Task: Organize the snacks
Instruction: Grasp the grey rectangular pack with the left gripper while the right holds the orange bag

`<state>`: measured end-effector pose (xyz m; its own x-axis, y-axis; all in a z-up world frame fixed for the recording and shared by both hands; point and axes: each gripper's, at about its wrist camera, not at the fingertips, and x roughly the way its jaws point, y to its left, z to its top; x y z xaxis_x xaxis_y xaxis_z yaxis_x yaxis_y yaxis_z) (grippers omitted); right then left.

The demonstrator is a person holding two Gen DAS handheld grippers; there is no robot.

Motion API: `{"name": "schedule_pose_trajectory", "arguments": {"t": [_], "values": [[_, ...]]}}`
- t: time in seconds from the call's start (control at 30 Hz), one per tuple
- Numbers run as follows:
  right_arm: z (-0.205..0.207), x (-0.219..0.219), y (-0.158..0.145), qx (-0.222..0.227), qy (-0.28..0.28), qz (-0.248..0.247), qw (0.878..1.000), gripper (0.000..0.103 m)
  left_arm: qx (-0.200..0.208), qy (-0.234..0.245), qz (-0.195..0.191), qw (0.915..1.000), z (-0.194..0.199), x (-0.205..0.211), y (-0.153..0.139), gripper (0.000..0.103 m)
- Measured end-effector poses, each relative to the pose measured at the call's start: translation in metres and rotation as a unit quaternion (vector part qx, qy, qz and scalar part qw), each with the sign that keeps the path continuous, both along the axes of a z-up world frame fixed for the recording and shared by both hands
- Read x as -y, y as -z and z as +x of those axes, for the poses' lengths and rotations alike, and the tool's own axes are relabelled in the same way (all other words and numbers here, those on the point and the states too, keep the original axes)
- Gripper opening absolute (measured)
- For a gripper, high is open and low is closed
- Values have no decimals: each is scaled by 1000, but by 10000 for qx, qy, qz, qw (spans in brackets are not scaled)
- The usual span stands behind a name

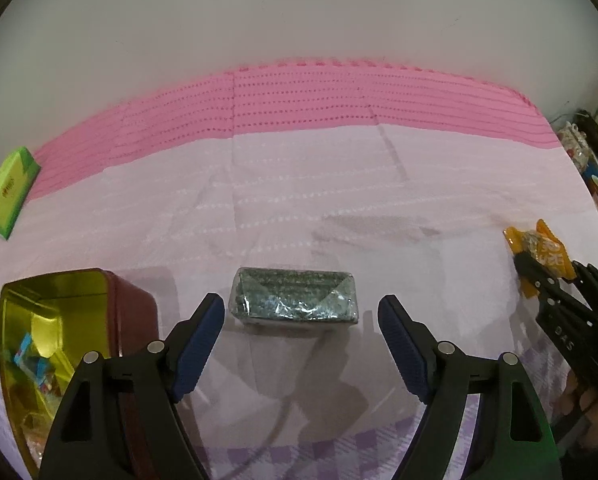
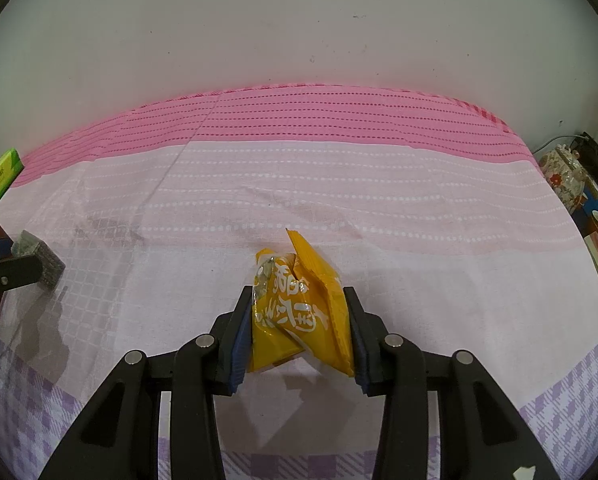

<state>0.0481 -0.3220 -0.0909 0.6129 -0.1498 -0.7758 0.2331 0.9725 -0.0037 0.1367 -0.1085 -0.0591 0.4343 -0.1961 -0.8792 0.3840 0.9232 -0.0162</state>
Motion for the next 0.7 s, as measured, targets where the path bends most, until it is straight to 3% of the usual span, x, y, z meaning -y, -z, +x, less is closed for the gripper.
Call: {"name": "schedule_pose_trajectory", "arguments": {"t": [0.2,0.3,0.4,0.7], "values": [[0,0,0,0,5,-1,10000,39,-132,-63,-45,9999,7,-2,8,79],[0,0,0,-1,5,-1,10000,39,-203,-101,-64,9997,10,-4,10,74],[0,0,0,-2,5,-3,10000,39,-222,-63,20,9997,11,-3,13,63],[0,0,0,-4,6,-10,10000,39,-159,-17,116,9998,0,-4,13,60]]}}
